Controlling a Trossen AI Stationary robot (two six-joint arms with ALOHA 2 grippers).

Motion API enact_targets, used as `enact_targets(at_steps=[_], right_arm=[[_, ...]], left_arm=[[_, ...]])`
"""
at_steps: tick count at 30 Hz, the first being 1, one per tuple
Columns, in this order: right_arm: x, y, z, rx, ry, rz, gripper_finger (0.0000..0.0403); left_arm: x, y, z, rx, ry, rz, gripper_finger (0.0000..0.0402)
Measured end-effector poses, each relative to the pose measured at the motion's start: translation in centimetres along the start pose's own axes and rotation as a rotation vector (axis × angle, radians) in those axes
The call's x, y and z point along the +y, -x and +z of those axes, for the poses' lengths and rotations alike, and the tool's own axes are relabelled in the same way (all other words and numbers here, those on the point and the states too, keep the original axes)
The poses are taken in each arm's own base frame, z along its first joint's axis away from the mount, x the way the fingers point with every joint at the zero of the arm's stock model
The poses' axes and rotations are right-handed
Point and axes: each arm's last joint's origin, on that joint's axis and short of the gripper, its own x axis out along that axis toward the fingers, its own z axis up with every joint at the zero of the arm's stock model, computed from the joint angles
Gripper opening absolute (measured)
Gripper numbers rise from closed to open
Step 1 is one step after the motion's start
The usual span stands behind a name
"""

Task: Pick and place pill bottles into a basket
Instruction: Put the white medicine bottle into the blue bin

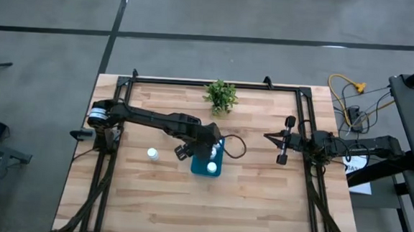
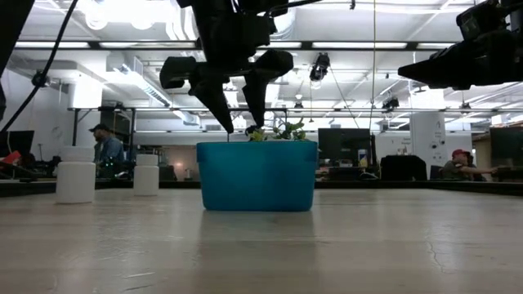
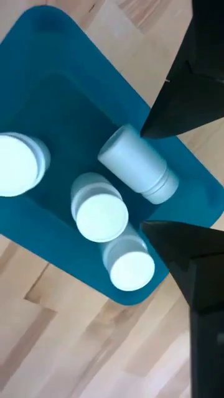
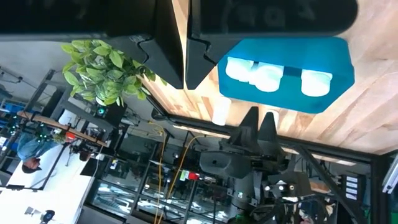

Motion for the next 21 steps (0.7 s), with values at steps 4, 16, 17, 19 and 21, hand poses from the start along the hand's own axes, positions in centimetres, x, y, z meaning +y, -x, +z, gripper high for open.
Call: enact_targets(at_steps=[4, 16, 17, 19, 21], right_arm=[[0.0, 0.0, 0.0, 0.0, 0.0, 0.0, 0.0009], [0.0, 0.0, 0.0, 0.0, 0.0, 0.001, 0.0009], [0.0, 0.0, 0.0, 0.001, 0.0, 0.001, 0.0009], [0.0, 0.0, 0.0, 0.0, -0.005, 0.001, 0.0009], [0.0, 0.0, 0.0, 0.0, -0.006, 0.001, 0.0009]], left_arm=[[-0.2, -0.2, 0.1, -0.046, -0.045, -0.04, 0.0207], [0.4, -1.4, -0.8, -0.048, -0.099, -0.046, 0.0207], [0.4, -1.5, -0.9, -0.042, -0.093, -0.053, 0.0207], [0.7, -1.4, -1.0, -0.055, -0.088, -0.027, 0.0207], [0.7, -1.4, -1.1, -0.058, -0.087, -0.019, 0.0207]])
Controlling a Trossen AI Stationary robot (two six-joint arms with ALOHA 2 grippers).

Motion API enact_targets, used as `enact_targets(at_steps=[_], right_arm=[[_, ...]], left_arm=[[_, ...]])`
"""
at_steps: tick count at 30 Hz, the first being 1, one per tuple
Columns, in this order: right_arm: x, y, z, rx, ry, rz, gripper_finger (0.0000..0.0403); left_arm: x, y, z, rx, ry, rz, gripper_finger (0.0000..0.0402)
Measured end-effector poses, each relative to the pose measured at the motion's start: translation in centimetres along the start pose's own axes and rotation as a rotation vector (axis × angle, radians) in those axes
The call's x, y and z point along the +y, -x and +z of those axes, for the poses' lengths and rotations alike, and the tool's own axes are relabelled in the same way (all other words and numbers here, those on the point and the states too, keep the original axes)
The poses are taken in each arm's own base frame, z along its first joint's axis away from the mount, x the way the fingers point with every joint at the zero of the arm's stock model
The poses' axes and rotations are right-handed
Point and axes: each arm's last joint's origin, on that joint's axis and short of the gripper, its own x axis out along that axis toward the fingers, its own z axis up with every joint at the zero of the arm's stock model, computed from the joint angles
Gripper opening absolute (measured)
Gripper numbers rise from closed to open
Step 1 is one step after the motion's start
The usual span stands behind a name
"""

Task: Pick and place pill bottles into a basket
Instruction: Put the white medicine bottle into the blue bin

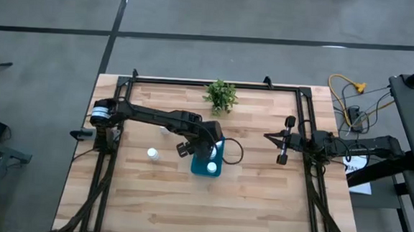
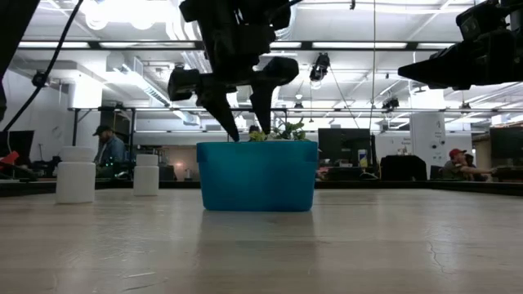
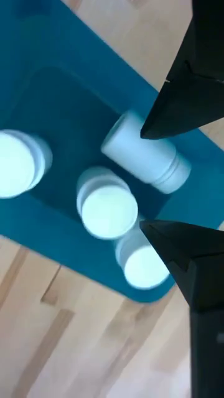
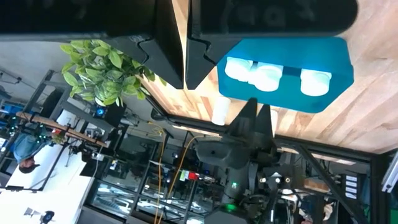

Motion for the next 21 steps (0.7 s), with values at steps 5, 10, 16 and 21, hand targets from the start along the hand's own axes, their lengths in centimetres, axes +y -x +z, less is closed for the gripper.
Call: enact_targets(at_steps=[5, 10, 16, 21], right_arm=[[0.0, 0.0, 0.0, 0.0, -0.001, 0.0, 0.0009], [0.0, 0.0, 0.0, 0.0, -0.004, 0.001, 0.0009], [0.0, 0.0, 0.0, 0.0, -0.008, 0.002, 0.0009], [0.0, 0.0, 0.0, -0.004, -0.01, 0.001, 0.0009]], left_arm=[[-0.3, -0.5, -0.5, 0.011, 0.003, -0.02, 0.0207], [-0.7, -1.3, -0.9, 0.019, 0.003, -0.031, 0.0207], [-0.7, -1.5, -0.9, 0.011, -0.005, -0.015, 0.0207], [-0.7, -2.1, -1.0, 0.019, -0.011, -0.029, 0.0207]])
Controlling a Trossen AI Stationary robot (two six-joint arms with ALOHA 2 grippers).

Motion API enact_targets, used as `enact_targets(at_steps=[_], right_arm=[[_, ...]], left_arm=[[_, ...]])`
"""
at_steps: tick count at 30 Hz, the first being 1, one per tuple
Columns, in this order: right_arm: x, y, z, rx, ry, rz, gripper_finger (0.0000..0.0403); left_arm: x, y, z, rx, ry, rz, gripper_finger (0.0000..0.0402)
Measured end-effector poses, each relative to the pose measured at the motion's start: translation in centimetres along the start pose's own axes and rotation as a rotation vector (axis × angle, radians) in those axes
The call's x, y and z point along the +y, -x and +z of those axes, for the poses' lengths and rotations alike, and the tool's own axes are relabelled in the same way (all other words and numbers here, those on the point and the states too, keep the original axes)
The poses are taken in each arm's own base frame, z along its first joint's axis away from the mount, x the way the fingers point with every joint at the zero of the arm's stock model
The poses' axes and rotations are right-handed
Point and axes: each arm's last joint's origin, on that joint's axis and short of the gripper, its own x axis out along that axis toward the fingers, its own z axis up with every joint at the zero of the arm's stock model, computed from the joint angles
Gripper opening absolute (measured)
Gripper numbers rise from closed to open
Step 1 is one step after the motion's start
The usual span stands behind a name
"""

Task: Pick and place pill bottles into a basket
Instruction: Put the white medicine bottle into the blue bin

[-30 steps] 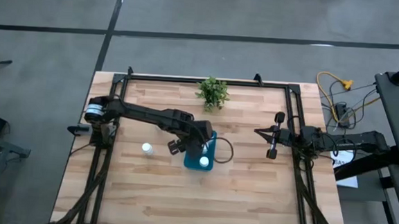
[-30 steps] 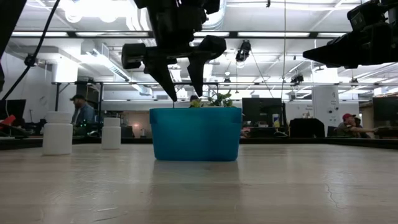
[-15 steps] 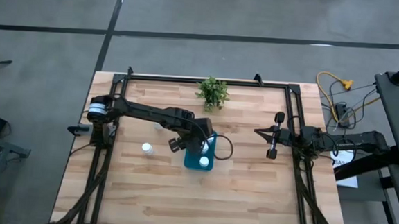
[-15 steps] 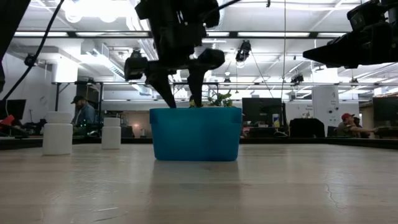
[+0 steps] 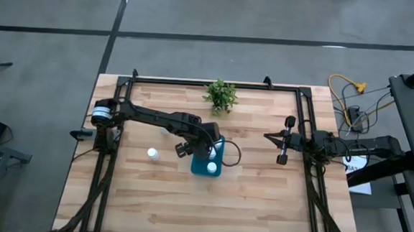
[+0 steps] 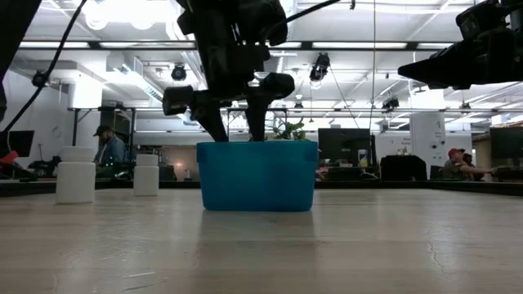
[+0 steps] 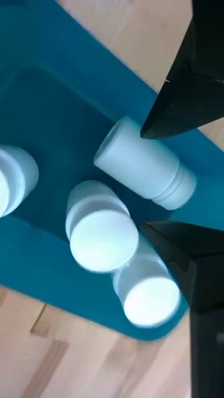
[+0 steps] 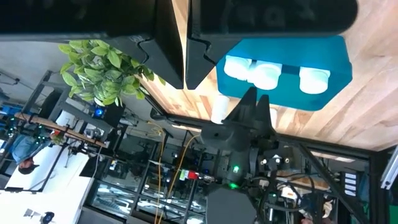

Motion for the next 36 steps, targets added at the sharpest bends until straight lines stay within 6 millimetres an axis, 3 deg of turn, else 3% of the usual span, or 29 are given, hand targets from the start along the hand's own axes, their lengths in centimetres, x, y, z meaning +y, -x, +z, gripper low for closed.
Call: enact_targets(at_steps=[9, 28, 36], right_arm=[[0.0, 0.0, 0.0, -0.004, -0.004, 0.011, 0.0009], [0.0, 0.0, 0.0, 0.002, 0.001, 0.01, 0.0008], [0.0, 0.0, 0.0, 0.002, 0.001, 0.01, 0.0009]], left_arm=[[-0.1, -2.6, -0.3, 0.024, -0.022, -0.034, 0.0207], [-0.2, -3.3, -0.3, 0.04, -0.021, -0.055, 0.0205], [-0.2, -3.3, -0.3, 0.036, -0.016, -0.043, 0.0139]])
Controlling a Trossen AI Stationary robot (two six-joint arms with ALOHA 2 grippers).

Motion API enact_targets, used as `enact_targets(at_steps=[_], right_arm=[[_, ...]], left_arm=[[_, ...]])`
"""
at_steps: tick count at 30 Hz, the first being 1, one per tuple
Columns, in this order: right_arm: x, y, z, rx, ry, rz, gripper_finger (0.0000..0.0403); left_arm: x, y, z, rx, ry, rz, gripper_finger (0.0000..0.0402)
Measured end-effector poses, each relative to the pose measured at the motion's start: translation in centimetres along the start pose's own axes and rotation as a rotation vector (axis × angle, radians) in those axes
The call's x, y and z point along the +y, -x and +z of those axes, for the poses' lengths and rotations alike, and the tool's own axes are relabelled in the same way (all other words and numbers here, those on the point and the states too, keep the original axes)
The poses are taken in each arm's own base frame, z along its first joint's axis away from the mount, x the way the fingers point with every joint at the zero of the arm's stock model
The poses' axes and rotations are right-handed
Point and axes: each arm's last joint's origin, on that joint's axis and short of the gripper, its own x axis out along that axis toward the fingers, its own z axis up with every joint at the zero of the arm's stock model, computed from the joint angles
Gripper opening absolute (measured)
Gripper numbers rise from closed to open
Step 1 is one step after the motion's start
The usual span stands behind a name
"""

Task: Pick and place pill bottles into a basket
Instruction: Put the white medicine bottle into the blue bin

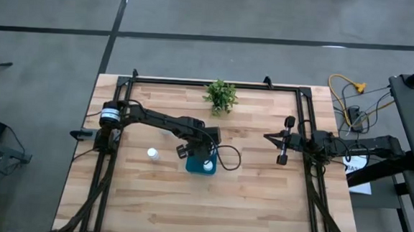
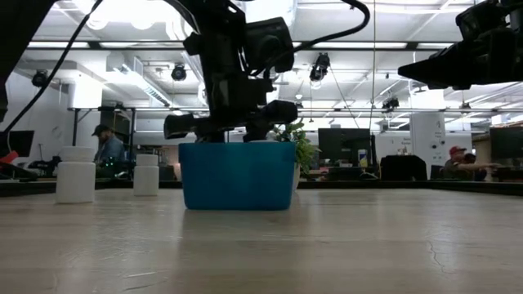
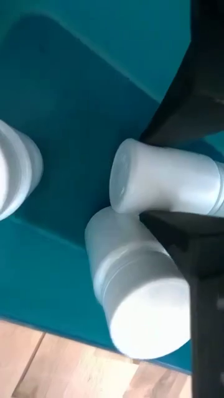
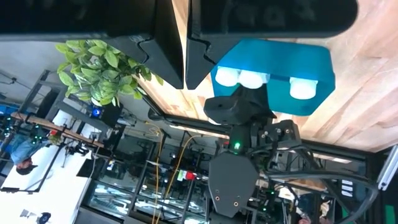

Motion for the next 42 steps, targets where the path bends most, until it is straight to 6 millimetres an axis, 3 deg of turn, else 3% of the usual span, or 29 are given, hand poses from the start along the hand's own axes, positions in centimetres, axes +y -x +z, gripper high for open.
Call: enact_targets(at_steps=[14, 23, 28, 37, 42], right_arm=[[0.0, 0.0, 0.0, 0.0, -0.003, -0.001, 0.0009], [0.0, 0.0, 0.1, -0.005, -0.012, -0.004, 0.0009], [0.0, 0.0, 0.1, -0.012, -0.013, -0.005, 0.0009], [0.0, 0.0, 0.1, -0.013, -0.014, -0.004, 0.0009], [0.0, 0.0, 0.1, -0.014, -0.014, -0.003, 0.0009]], left_arm=[[0.0, 0.6, 0.3, 0.01, -0.004, 0.017, 0.0103], [-0.2, 0.7, 0.5, 0.009, -0.012, 0.015, 0.0059], [-0.5, 0.4, 0.3, 0.015, -0.01, 0.002, 0.0085], [-0.6, -0.1, 0.2, 0.015, 0.017, 0.002, 0.0183], [-0.7, -0.6, 0.1, 0.016, 0.018, -0.002, 0.0205]])
